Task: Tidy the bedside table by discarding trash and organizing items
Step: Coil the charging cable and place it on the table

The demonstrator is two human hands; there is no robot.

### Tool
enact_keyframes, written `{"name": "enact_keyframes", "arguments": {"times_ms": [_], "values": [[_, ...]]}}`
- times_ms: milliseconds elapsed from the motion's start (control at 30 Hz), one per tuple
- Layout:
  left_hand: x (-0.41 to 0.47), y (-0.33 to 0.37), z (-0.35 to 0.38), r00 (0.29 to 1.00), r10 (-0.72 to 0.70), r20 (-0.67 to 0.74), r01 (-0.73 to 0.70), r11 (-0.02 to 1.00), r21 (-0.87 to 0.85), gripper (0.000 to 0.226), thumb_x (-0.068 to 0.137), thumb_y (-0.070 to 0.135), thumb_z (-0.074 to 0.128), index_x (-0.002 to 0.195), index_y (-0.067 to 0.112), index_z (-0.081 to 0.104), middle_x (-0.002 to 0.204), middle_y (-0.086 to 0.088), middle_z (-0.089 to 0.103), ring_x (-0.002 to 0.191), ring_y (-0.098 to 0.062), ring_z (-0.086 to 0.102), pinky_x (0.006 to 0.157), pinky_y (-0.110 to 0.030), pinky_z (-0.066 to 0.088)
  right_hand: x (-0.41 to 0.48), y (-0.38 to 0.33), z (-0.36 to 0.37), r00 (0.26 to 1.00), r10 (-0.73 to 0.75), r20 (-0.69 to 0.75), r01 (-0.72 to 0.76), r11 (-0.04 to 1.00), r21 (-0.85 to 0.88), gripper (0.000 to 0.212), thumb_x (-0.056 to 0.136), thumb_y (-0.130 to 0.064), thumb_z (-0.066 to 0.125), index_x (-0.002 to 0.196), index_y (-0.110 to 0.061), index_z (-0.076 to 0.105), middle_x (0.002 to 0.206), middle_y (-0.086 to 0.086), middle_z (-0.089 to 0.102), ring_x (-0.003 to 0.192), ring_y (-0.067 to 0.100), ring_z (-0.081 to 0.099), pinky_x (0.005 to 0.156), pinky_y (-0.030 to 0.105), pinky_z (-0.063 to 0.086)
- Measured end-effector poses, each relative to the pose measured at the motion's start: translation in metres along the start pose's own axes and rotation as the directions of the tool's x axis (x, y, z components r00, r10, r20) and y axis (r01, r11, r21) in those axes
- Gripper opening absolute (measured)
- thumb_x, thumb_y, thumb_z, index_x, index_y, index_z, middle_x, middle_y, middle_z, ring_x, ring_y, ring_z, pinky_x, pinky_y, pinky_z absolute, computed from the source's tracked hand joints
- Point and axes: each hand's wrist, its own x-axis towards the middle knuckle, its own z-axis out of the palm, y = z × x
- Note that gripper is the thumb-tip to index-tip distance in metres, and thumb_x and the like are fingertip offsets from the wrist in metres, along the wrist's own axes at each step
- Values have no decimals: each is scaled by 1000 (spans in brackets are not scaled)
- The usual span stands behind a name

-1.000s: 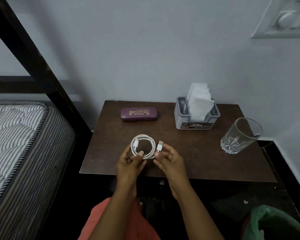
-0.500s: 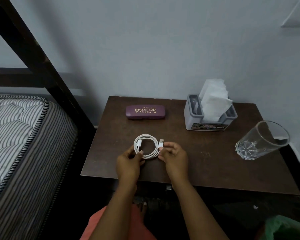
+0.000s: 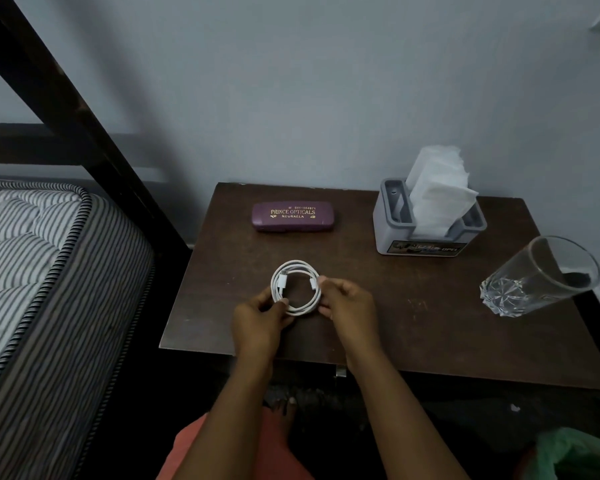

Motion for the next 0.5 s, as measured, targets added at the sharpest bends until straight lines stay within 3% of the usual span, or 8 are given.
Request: {"name": "enact_keyframes", "arguments": {"times_ms": [100,367,500], "values": [[-2,0,0,1000,2,-5,-2,1000,28,32,86,-4,57,117,2,62,100,-14,68,73,-17,65,59,-15,56,-2,-1,-2,1000,-8,10,9,996,-91,13,76,-17,74,84,-20,65,83,5,71,77,17,67,76,34,54],[-7,1,2,999,54,-3,-53,991,124,29,88,-3,53,114,5,65,93,-10,69,62,-7,66,60,-20,57,-4,-2,1,998,-51,33,57,981,-186,27,82,-15,67,104,-21,52,90,8,68,75,14,62,73,35,52],[-7,2,1,997,64,-36,-58,985,161,30,88,-1,52,112,9,67,84,-3,69,53,-2,65,61,-25,57,-2,-6,3,994,-5,107,25,983,-183,25,84,-9,62,104,-18,49,95,10,66,73,12,57,63,23,44]]}}
